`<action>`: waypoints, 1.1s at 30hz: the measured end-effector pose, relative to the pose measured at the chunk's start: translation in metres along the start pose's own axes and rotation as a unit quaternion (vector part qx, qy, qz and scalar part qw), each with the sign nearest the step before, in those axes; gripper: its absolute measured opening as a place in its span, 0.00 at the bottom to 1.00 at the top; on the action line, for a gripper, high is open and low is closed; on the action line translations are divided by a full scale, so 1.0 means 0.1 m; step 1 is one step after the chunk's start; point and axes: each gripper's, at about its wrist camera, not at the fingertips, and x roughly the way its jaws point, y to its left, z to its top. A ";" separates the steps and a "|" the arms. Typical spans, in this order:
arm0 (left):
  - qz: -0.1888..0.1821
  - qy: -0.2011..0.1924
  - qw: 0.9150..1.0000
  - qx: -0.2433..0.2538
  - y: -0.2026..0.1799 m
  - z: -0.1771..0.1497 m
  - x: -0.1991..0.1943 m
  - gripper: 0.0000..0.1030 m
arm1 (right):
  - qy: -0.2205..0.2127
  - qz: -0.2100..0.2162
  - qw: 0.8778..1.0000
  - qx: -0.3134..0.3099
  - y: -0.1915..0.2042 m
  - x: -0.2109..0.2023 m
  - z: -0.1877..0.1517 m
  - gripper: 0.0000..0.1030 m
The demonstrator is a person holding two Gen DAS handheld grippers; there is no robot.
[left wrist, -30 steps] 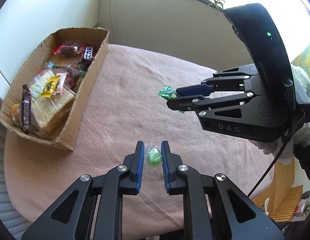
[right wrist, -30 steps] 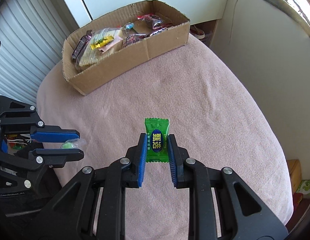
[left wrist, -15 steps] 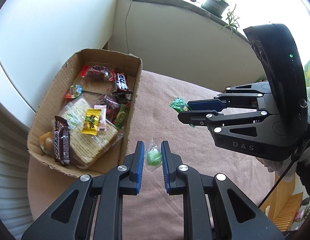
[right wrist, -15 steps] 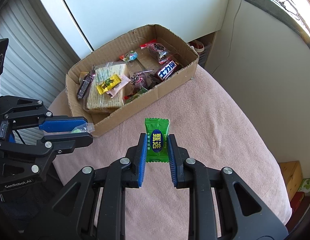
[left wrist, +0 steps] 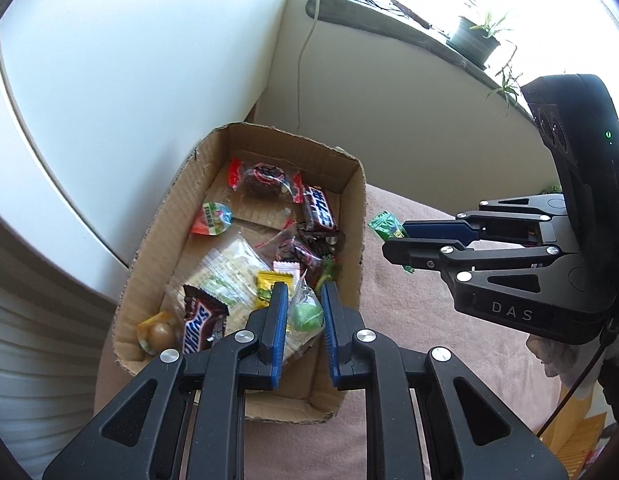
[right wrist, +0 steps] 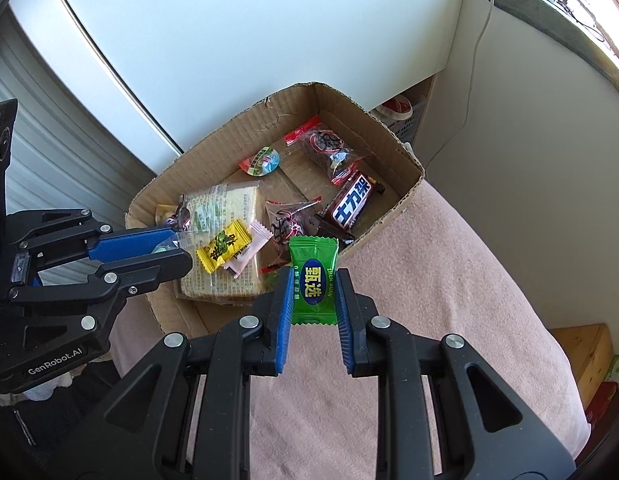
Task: Organize snacks
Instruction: 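Carry the green candy and clear bag into the box and open both grippers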
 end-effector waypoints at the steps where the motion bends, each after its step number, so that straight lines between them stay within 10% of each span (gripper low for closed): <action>1: 0.003 -0.002 1.000 -0.003 0.04 0.03 0.01 0.15 | 0.000 -0.001 1.000 0.002 0.00 0.02 0.03 0.20; 33: 0.044 -0.014 0.999 -0.013 0.30 0.16 0.10 0.16 | 0.012 0.004 1.000 0.009 0.21 0.31 0.26 0.21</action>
